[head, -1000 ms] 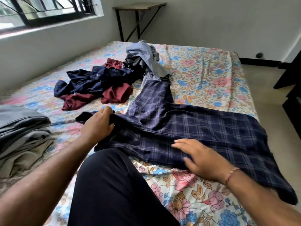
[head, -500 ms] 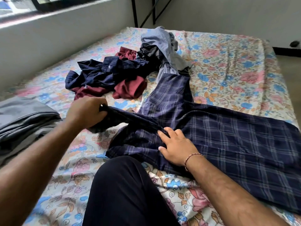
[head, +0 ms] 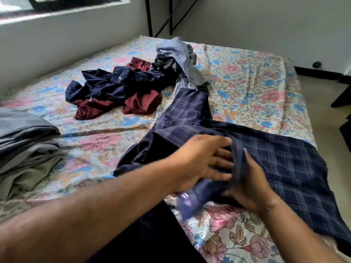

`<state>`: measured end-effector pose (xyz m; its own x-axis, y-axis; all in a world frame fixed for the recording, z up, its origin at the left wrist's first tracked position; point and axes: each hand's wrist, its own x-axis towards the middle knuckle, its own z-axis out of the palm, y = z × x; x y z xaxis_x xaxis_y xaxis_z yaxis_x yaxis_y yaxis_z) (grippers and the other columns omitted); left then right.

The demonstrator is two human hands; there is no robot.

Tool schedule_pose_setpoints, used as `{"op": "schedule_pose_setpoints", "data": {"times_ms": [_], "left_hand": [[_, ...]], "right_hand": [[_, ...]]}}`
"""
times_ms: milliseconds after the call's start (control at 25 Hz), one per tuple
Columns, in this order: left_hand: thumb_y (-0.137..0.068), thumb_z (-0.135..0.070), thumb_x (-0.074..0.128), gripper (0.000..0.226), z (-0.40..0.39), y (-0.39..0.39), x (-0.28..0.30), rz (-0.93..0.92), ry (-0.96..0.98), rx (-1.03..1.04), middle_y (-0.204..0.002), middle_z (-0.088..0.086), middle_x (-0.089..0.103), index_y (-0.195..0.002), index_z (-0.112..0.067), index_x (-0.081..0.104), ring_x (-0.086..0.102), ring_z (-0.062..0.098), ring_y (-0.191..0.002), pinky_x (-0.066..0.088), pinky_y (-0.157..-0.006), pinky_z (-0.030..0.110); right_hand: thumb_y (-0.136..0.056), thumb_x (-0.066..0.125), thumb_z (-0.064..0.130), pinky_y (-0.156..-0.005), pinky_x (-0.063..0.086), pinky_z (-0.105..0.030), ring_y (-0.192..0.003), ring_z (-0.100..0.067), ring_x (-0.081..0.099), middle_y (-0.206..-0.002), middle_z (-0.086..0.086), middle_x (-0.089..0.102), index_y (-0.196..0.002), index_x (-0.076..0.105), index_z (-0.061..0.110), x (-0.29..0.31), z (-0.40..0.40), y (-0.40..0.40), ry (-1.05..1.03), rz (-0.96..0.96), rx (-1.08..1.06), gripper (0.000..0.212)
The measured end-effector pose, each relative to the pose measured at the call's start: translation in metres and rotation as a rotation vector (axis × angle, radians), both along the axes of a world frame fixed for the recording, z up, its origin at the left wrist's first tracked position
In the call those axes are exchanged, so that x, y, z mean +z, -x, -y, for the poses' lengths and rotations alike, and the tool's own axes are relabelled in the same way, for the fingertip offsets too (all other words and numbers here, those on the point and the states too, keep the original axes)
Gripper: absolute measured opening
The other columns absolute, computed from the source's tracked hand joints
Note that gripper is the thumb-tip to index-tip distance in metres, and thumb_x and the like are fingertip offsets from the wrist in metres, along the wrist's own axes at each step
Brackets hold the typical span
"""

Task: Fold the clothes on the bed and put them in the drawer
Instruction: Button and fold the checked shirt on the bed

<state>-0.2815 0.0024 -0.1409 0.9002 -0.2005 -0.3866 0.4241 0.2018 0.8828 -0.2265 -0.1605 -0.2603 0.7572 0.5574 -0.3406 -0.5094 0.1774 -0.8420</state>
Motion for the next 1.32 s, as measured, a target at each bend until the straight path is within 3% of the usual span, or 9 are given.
{"op": "schedule_pose_setpoints", "data": {"times_ms": [120,280,440,600,720,840,1000,1200,1320], "left_hand": [[-0.104,-0.021,0.057,0.019,0.015,-0.006,-0.024,0.15,-0.367,-0.245,-0.108,0.012,0.071,-0.113,-0.008,0.068,0.07,0.025,-0.096,0.059,-0.074,0.037],[-0.084,-0.035,0.063,0.067,-0.051,-0.064,-0.043,0.924,-1.435,-0.586,-0.143,0.004,0.058,-0.149,-0.019,0.051,0.057,0.022,-0.127,0.051,-0.104,0.039],[-0.085,-0.047,0.069,0.105,-0.124,-0.085,-0.082,0.726,-1.752,-0.867,-0.166,0.001,0.028,-0.166,-0.029,0.005,0.034,0.023,-0.15,0.044,-0.113,0.041],[-0.093,-0.044,0.065,0.056,-0.15,-0.075,-0.111,0.726,-1.753,-0.541,-0.136,-0.003,0.058,-0.143,-0.028,0.045,0.064,0.025,-0.117,0.057,-0.087,0.041],[-0.092,-0.056,0.066,0.037,-0.153,-0.077,-0.118,0.513,-1.66,-0.372,-0.107,-0.005,0.068,-0.117,-0.03,0.057,0.067,0.024,-0.094,0.056,-0.077,0.039],[-0.098,-0.045,0.065,0.021,-0.159,-0.079,-0.124,0.403,-1.591,-0.303,-0.083,-0.003,0.066,-0.089,-0.027,0.062,0.066,0.028,-0.085,0.052,-0.072,0.038],[-0.102,-0.026,0.063,0.02,-0.165,-0.078,-0.119,0.555,-1.469,-0.085,-0.079,0.001,0.063,-0.083,-0.024,0.058,0.058,0.028,-0.078,0.047,-0.072,0.042],[-0.096,-0.024,0.067,0.031,-0.163,-0.074,-0.118,0.601,-1.532,-0.136,-0.066,-0.003,0.059,-0.071,-0.026,0.05,0.056,0.025,-0.065,0.047,-0.062,0.04],[-0.092,-0.038,0.067,0.012,-0.166,-0.068,-0.115,0.639,-1.489,-0.134,-0.083,-0.009,0.064,-0.089,-0.033,0.058,0.06,0.02,-0.076,0.052,-0.069,0.041]], "right_hand": [[-0.09,0.04,0.084,-0.099,0.044,-0.07,-0.136,-0.054,0.046,-0.147,-0.026,0.054,-0.148,0.052,0.015,-0.007,0.075,0.039,-0.145,-0.232,0.056,0.091],[-0.094,0.065,0.002,-0.084,0.059,-0.057,-0.11,-0.044,0.068,-0.128,-0.028,0.067,-0.135,0.058,0.004,-0.012,0.097,0.045,0.182,-0.053,-0.108,0.041],[-0.098,0.06,0.008,-0.072,0.062,-0.043,-0.099,-0.035,0.072,-0.124,-0.024,0.069,-0.129,0.063,0.014,0.011,0.102,0.029,0.141,-0.06,-0.314,0.032],[-0.071,0.087,0.058,-0.112,0.041,-0.047,-0.139,-0.012,0.039,-0.159,0.014,0.03,-0.153,0.029,0.052,0.006,0.105,0.052,0.606,0.259,-0.143,0.1],[-0.076,0.088,0.044,-0.103,0.05,-0.037,-0.129,-0.011,0.048,-0.156,0.009,0.033,-0.158,0.01,0.045,-0.009,0.098,0.075,1.222,0.639,-0.083,0.113],[-0.089,0.077,0.013,-0.066,0.057,-0.022,-0.085,-0.006,0.068,-0.129,-0.001,0.066,-0.14,0.049,0.04,0.006,0.113,0.07,1.029,0.465,-0.228,0.064],[-0.094,0.053,-0.013,-0.074,0.065,-0.042,-0.086,-0.026,0.075,-0.105,-0.011,0.073,-0.127,0.062,0.025,0.046,0.17,0.04,0.361,0.115,-0.571,0.051],[-0.089,0.075,0.011,-0.048,0.058,-0.026,-0.055,-0.014,0.07,-0.097,-0.017,0.077,-0.121,0.065,0.013,0.031,0.227,0.04,0.494,0.032,-0.739,0.033],[-0.027,0.097,0.063,-0.073,0.059,-0.037,-0.083,-0.018,0.068,-0.104,-0.005,0.07,-0.102,0.066,0.024,0.016,0.232,0.036,0.582,-0.073,-0.813,0.09]]}}
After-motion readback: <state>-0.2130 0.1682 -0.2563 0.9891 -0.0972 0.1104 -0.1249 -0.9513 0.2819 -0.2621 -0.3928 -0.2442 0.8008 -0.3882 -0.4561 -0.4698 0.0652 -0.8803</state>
